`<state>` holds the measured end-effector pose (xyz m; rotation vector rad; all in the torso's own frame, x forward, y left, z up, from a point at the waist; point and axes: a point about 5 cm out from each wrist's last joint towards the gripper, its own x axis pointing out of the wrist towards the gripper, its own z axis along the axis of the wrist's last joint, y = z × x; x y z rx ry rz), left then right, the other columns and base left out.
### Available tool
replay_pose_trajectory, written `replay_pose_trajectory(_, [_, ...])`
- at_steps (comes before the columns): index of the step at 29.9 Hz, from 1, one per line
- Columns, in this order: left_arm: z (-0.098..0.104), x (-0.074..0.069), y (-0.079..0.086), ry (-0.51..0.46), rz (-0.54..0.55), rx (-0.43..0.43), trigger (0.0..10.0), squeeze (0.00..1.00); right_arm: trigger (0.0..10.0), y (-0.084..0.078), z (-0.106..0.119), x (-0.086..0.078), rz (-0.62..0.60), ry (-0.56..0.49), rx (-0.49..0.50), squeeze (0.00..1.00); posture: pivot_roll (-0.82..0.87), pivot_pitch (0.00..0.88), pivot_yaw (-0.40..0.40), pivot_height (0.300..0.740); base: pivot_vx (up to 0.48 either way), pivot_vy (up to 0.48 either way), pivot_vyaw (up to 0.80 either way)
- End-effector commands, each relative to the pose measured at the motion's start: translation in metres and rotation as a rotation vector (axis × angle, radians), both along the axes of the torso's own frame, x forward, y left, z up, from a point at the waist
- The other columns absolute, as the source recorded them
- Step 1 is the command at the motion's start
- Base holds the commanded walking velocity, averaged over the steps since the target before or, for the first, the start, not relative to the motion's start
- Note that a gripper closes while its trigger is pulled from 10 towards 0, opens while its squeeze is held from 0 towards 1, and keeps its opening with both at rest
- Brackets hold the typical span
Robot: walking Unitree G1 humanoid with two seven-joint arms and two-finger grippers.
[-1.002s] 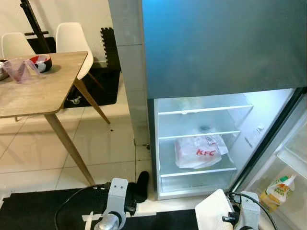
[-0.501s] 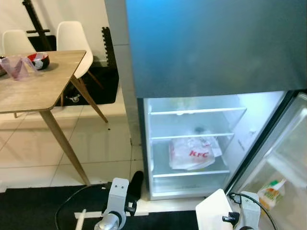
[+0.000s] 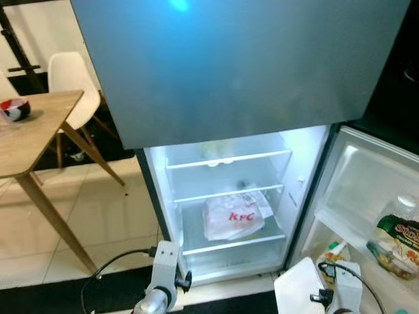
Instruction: Restocking fridge
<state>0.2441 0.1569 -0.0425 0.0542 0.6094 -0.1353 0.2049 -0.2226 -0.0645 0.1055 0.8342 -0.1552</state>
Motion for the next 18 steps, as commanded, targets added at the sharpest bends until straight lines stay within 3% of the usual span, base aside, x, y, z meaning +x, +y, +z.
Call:
replay_pose_trajectory(1, [-0.0013, -0.0027, 0.0039, -0.001, 0.009, 0.007, 10.0, 0.0, 10.0, 0.0034, 0.0012, 0.0028, 0.015, -0.016, 0.003, 0.0, -0.08, 0.033, 0.03, 0.74, 0.0, 0.0, 0.0])
replay_pose_trajectory(5, [-0.001, -0.0024, 0.0033, -0.004, 0.002, 0.006, 10.0, 0.0, 10.0, 0.0037, 0.0013, 0.003, 0.018, -0.016, 0.003, 0.0, -0.08, 0.033, 0.03, 0.74, 0.0, 0.0, 0.0])
replay_pose_trajectory(15, [-0.0007, -0.0019, 0.0001, -0.005, -0.01, -0.008, 10.0, 0.0, 10.0, 0.0028, 0.0019, 0.0036, 0.021, -0.018, -0.002, 0.0, -0.09, 0.023, 0.03, 0.74, 0.0, -0.452, 0.0])
replay_pose_trajectory(18, [-0.0006, -0.0019, 0.0009, -0.007, 0.011, -0.018, 10.0, 0.0, 10.0, 0.0027, 0.002, 0.0038, 0.021, -0.019, -0.003, 0.0, -0.09, 0.02, 0.029, 0.74, 0.0, 0.0, 0.0])
